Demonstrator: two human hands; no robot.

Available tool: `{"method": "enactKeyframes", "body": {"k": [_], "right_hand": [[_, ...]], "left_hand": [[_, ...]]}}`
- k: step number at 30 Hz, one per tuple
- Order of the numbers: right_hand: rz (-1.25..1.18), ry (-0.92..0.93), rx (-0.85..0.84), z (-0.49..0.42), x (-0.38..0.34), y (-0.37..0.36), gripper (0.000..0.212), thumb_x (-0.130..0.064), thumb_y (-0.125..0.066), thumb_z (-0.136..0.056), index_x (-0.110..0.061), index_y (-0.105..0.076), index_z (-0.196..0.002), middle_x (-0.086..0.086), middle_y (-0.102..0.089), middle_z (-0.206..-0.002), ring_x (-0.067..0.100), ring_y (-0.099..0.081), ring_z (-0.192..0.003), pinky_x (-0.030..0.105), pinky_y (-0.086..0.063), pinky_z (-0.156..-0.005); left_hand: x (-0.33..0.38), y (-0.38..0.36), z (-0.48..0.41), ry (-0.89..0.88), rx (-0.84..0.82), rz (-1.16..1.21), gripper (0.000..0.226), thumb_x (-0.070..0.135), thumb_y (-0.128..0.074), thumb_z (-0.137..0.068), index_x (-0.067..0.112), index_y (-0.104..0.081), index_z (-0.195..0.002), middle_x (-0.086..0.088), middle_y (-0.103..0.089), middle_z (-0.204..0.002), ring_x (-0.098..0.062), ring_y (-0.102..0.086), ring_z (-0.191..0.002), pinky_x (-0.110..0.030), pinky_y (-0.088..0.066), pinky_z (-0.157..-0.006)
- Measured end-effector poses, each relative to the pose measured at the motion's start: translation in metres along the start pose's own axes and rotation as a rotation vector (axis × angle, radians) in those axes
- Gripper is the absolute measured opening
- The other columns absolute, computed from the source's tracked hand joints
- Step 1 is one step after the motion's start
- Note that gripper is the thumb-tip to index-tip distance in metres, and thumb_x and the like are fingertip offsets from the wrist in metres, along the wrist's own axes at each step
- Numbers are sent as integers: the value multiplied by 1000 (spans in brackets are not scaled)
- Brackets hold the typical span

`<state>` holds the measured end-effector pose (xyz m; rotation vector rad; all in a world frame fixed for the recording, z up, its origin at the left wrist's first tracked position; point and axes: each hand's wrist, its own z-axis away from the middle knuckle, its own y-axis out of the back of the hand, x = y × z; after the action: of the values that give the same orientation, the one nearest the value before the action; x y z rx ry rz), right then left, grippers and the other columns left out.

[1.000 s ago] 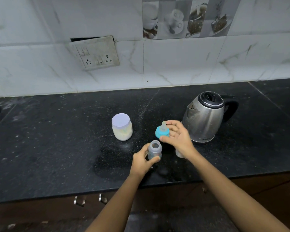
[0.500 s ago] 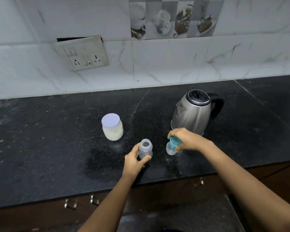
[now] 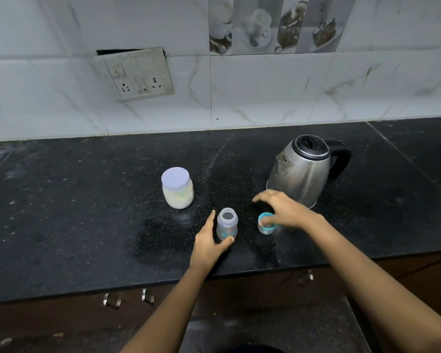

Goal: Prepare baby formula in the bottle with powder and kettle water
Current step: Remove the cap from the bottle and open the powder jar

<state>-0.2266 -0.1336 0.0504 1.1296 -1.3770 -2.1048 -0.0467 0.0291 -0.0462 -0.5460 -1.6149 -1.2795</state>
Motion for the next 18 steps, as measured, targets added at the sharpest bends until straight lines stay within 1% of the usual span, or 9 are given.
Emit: {"method": "enactKeyframes", "body": {"k": [2, 4, 6, 8, 10, 12, 13, 15, 18], "right_hand": [[-51, 70, 135, -14, -19, 13, 53, -28, -73, -80, -15, -53, -128, 7, -53, -125, 19, -51, -114, 33, -43, -99], [-142, 109, 241, -36, -49, 21, 47, -28, -70, -84, -15, -54, -126, 5, -55, -122, 15, -53, -108, 31, -47, -94], [-197, 127, 280, -64, -83, 21, 47, -27, -68, -85, -16, -52, -128, 6, -54, -123, 14, -53, -107, 32, -50, -91], [-168, 141, 232, -94, -111, 13, 56, -28, -68, -85, -15, -45, -135, 9, -48, -131, 20, -49, -116, 38, -47, -96], [-123, 125, 119, -121, -135, 3, 74, -30, -69, -83, -13, -31, -144, 13, -36, -144, 28, -38, -130, 43, -39, -104], [-119, 99, 30, -142, -151, -8, 89, -33, -70, -81, -15, -17, -150, 12, -23, -153, 33, -28, -137, 48, -34, -107], [-111, 90, 5, -151, -157, -13, 92, -35, -69, -81, -16, -13, -151, 12, -20, -155, 35, -25, -138, 49, -32, -108], [-55, 66, -14, -165, -163, -23, 92, -41, -67, -83, -16, -12, -152, 12, -21, -154, 38, -25, -137, 51, -31, -107], [-17, 65, 41, -168, -169, -37, 87, -47, -69, -79, -10, -27, -146, 11, -33, -144, 35, -33, -129, 43, -37, -99]], "left_hand": [[0, 9, 1, 4, -4, -48, 95, 24, -79, -77, 15, -21, -152, 1, -34, -152, -13, -32, -138, -16, -23, -107], [-2, 22, 3, 10, 31, -62, 94, 25, -77, -80, 14, -19, -153, -1, -31, -154, -14, -29, -140, -16, -21, -107], [-6, 36, 6, 34, 115, -47, 90, 25, -76, -81, 13, -21, -152, -4, -34, -153, -14, -32, -139, -19, -24, -109], [-12, 52, 8, 77, 201, -27, 87, 25, -75, -81, 13, -24, -151, -5, -38, -150, -15, -35, -137, -20, -26, -108], [-17, 67, 10, 107, 248, -14, 86, 25, -75, -82, 13, -26, -150, -5, -38, -150, -15, -34, -137, -18, -25, -106], [-22, 81, 10, 118, 273, -10, 85, 25, -75, -82, 14, -26, -150, -4, -36, -152, -15, -33, -138, -18, -24, -106], [-25, 88, 10, 121, 285, -8, 85, 25, -75, -82, 14, -26, -150, -3, -36, -152, -15, -32, -139, -19, -24, -106], [-30, 101, 12, 126, 317, 8, 85, 25, -75, -82, 15, -26, -150, -2, -34, -153, -15, -30, -139, -20, -23, -107], [-39, 116, 12, 139, 359, 26, 88, 29, -78, -79, 16, -27, -150, -2, -35, -153, -15, -30, -139, -26, -26, -110]]}}
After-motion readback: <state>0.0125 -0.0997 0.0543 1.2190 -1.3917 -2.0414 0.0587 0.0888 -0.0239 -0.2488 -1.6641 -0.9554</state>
